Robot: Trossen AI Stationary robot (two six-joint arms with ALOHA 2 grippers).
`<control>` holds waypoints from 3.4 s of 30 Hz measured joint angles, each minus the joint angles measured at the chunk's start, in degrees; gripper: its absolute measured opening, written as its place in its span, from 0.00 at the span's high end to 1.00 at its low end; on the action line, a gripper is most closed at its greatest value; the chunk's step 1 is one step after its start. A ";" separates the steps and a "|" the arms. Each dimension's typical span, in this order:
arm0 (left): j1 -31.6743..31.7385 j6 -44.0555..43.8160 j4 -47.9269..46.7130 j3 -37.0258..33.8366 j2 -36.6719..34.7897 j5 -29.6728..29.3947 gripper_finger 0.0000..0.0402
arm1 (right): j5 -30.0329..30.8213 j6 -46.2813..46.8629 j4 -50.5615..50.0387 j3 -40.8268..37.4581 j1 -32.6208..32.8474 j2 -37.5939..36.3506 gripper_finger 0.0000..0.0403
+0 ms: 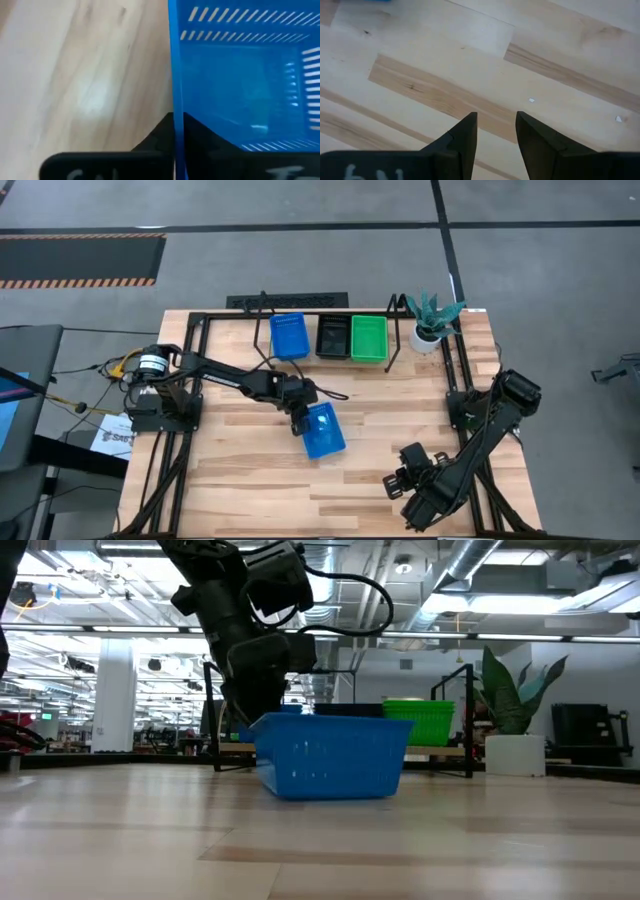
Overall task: Stack baskets on shelf by color
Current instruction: Stack the blue bin on top of the other blue bin on the shelf
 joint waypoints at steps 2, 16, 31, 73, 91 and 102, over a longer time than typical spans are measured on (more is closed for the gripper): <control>0.04 -0.25 -2.41 1.06 -0.39 3.03 0.99 | -0.02 0.02 0.08 0.00 0.02 0.00 0.61; 9.38 28.91 -44.91 43.91 -6.58 -5.85 1.00 | -0.10 -4.34 0.25 0.00 -0.89 0.00 0.61; 42.68 42.41 -49.35 55.85 -3.08 -5.22 1.00 | -0.02 -8.96 0.91 0.00 -3.17 0.00 0.61; 45.35 46.82 -55.88 53.73 9.25 1.51 1.00 | 0.31 -9.38 2.39 0.00 -2.98 0.00 0.61; 45.33 45.41 -53.42 50.84 9.25 2.68 1.00 | 0.28 -9.38 2.39 0.00 -2.99 0.00 0.61; 45.33 44.85 -55.77 50.84 9.25 4.90 1.00 | 0.26 -9.40 2.42 0.00 -2.97 0.00 0.61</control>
